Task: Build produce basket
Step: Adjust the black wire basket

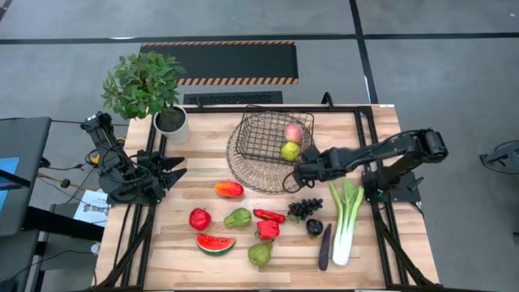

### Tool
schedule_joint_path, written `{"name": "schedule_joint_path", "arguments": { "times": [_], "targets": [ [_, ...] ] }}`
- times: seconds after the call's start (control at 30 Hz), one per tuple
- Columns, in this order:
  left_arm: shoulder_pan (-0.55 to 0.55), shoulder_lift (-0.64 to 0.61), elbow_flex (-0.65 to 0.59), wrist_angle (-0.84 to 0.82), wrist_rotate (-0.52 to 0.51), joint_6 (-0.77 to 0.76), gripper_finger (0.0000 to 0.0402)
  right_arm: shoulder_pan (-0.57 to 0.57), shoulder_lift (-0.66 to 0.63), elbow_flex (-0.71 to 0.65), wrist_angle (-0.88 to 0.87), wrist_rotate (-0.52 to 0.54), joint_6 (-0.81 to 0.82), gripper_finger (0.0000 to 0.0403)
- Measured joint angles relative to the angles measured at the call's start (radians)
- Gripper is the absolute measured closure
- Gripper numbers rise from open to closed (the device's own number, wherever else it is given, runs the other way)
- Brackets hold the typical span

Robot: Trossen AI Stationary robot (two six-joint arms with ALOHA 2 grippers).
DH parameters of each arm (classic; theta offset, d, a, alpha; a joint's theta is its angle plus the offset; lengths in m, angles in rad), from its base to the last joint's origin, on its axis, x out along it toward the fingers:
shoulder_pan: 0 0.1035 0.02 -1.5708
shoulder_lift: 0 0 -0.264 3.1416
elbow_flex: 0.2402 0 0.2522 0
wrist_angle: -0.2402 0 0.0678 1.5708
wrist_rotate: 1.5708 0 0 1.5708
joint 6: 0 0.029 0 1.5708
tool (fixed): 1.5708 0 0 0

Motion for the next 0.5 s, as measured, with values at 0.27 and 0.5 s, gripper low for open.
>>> {"name": "schedule_joint_path", "arguments": {
  "times": [0.27,0.5],
  "targets": [
    [0.000,0.000,0.000,-0.003,0.000,0.000,0.0086,-0.065,0.000,0.000,-0.005,0.016,-0.071,0.0020],
    [0.000,0.000,0.000,-0.020,0.000,-0.004,0.0086,-0.110,0.000,0.000,-0.006,0.056,-0.133,0.0020]
  ]
}}
